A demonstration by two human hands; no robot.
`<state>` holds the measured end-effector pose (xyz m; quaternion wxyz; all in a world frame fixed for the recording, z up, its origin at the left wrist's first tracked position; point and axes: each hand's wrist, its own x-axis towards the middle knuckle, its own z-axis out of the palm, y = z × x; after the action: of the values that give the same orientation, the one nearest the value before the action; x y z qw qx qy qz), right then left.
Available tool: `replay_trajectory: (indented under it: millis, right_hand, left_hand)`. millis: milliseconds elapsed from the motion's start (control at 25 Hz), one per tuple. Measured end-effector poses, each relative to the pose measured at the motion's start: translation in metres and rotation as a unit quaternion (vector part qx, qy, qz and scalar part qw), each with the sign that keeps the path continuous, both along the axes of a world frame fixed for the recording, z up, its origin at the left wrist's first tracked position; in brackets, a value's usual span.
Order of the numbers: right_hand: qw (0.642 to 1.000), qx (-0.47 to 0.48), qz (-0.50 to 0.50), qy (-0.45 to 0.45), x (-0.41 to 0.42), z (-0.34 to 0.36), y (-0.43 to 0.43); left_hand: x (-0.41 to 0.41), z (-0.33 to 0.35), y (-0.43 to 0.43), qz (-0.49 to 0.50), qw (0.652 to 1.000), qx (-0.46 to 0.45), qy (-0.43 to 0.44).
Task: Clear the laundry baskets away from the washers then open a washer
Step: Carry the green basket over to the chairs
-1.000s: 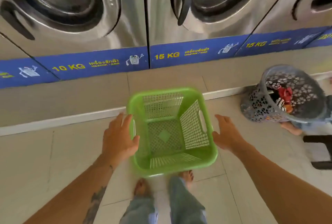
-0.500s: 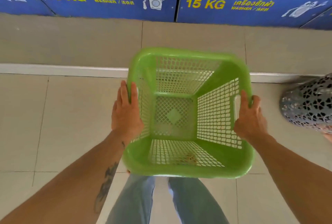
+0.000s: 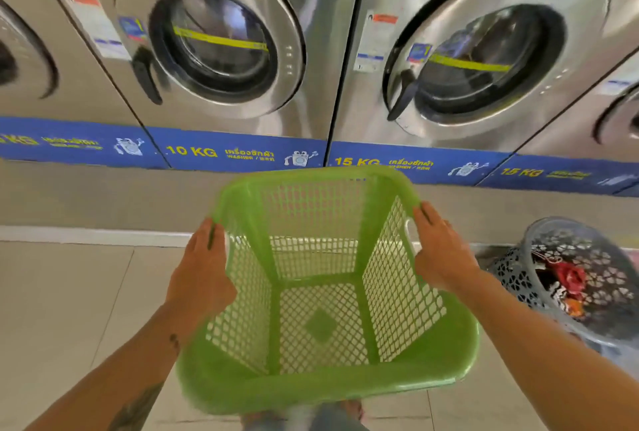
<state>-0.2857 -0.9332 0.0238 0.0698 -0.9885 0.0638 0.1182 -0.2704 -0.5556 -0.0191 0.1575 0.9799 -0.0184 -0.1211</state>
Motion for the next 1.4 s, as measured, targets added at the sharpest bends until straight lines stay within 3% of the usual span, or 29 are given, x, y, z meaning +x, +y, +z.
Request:
replay_trajectory:
  millis: [160, 360, 640, 840, 1120, 1400]
  right_hand:
    - [0.996, 0.046, 0.069, -0.011, -0.005, 0.069, 0.038]
    - [0.969, 0.073, 0.225, -0.069, -0.023, 0.121, 0.105]
    - [0.886, 0.139, 0.431, -0.099, -0.112, 0.166, 0.263]
    - [0.820, 0.158, 0.541, -0.101, -0.249, 0.174, 0.405]
    - [0.734, 0.159, 0.658, -0.053, -0.504, 0.162, 0.579]
    - [0.626, 0.213, 0.745, -0.087, -0.677, 0.157, 0.722]
  left_hand:
    - [-0.054, 0.083, 0.040, 0.067, 0.995, 0.054, -0.045]
    - [-0.181, 0.139, 0.084, 0.210, 0.969, 0.076, -0.105]
    - [-0.412, 0.179, 0.156, 0.429, 0.884, 0.112, -0.148]
    - [-0.618, 0.179, 0.213, 0.541, 0.811, 0.161, -0.152]
    - [-0.914, 0.171, 0.267, 0.670, 0.702, 0.206, -0.124]
    - [-1.088, 0.180, 0.314, 0.749, 0.609, 0.233, -0.117]
